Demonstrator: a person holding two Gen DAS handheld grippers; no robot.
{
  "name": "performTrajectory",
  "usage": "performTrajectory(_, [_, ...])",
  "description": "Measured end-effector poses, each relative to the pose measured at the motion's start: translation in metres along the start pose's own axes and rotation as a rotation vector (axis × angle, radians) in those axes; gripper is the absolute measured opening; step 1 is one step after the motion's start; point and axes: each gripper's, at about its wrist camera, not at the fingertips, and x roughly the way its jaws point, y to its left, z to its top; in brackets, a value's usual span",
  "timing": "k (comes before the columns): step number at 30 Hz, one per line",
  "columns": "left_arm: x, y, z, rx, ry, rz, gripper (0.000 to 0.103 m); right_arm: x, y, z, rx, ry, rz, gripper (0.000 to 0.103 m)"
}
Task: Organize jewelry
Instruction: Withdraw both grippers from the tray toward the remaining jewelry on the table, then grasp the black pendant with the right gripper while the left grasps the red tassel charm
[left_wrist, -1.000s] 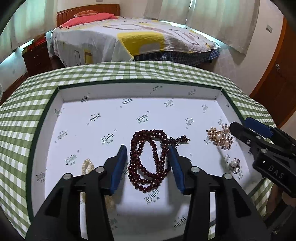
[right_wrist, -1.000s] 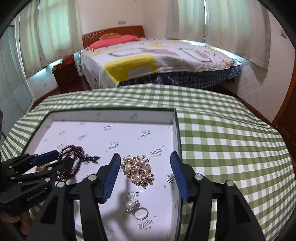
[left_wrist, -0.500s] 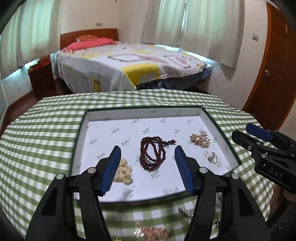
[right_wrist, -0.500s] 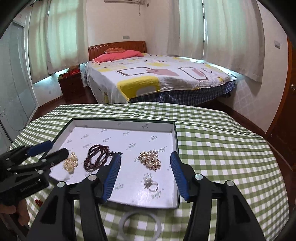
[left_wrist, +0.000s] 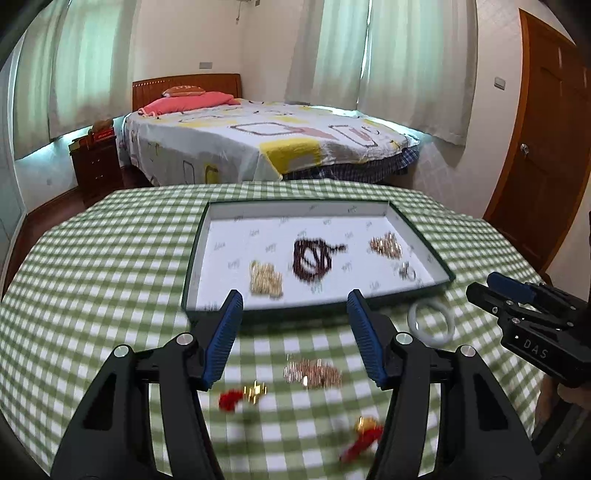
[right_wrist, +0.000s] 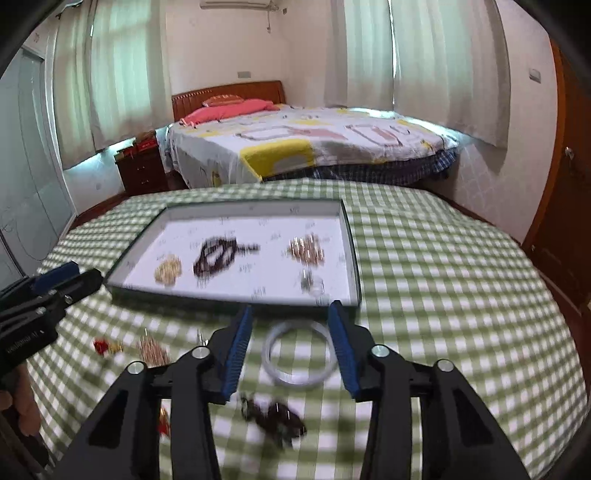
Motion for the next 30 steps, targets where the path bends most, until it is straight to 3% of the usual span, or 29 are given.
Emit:
performTrajectory(3, [-0.004, 0.002, -0.019, 0.001, 0.03, 0.004, 0.05, 0.006, -0.005, -0.019, 0.021, 0.045, -0.009, 0.034])
performTrajectory(10, [-0.01, 0.007, -0.047, -0.011, 0.075, 0.019, 0.049, 0.018, -0.011, -0.05, 0.034, 0.119, -0.007, 0.031])
performTrajectory(17, [-0.009, 0.005, -0.055, -0.008, 0.096, 0.02, 0.049, 0.026, -0.007, -0.063, 0.017, 0.176, 0.014, 0.031])
performTrajectory(26, [-0.001, 0.003, -0.063, -0.008, 0.133, 0.007, 0.049, 0.03, -0.002, -0.062, 0.007, 0.178, 0.024, 0.031])
performTrajectory(28, [-0.001, 0.0, -0.064, -0.002, 0.137, 0.003, 0.049, 0.03, 0.002, -0.064, -0.004, 0.175, 0.023, 0.019])
performTrajectory(30, [-0.001, -0.003, -0.065, 0.005, 0.137, -0.003, 0.049, 0.028, 0.003, -0.065, -0.012, 0.174, 0.013, 0.017])
